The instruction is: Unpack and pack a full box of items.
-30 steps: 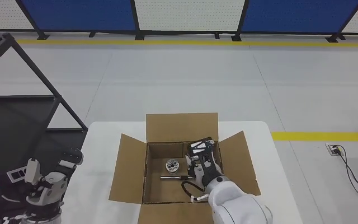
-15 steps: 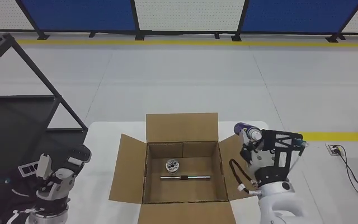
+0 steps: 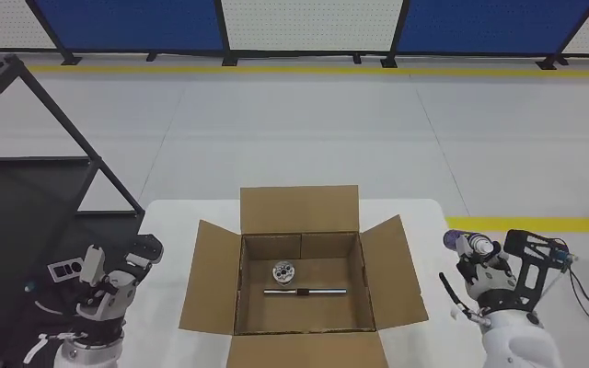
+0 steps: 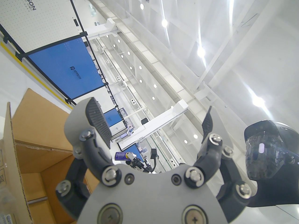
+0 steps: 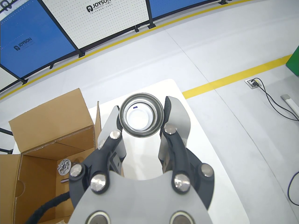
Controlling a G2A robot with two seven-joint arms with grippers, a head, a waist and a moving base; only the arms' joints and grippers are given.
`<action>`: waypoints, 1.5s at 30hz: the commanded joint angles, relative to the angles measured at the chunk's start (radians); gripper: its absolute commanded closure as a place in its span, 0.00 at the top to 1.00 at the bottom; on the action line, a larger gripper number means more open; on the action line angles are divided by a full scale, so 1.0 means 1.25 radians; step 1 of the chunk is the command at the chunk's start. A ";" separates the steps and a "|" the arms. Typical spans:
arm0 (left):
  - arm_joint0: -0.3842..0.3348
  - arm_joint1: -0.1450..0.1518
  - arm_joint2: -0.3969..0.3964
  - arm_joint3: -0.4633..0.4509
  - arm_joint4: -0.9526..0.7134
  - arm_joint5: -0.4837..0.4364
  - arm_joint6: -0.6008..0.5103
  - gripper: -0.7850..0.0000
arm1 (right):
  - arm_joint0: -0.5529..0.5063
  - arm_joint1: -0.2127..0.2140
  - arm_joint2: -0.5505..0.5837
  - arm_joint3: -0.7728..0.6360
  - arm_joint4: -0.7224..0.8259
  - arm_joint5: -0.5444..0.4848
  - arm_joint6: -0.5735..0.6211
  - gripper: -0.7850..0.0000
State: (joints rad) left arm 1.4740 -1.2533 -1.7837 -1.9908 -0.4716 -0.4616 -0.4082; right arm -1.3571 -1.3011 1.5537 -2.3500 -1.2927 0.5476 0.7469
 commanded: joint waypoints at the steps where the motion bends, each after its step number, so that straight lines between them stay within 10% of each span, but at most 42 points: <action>1: 0.000 0.000 0.000 0.000 0.000 0.000 0.000 1.00 | 0.000 0.000 0.000 0.000 0.000 0.000 0.000 0.00; 22: 0.000 0.000 0.000 0.000 0.000 0.000 0.000 1.00 | -0.001 0.012 0.086 0.111 -0.015 -0.183 0.086 0.00; 45: 0.000 0.000 0.000 0.000 0.000 0.000 0.000 1.00 | -0.001 0.012 0.086 0.111 -0.015 -0.183 0.086 0.00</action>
State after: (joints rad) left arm 1.4742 -1.2533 -1.7839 -1.9909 -0.4718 -0.4617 -0.4083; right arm -1.3578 -1.2858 1.6615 -2.2112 -1.3114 0.3188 0.8541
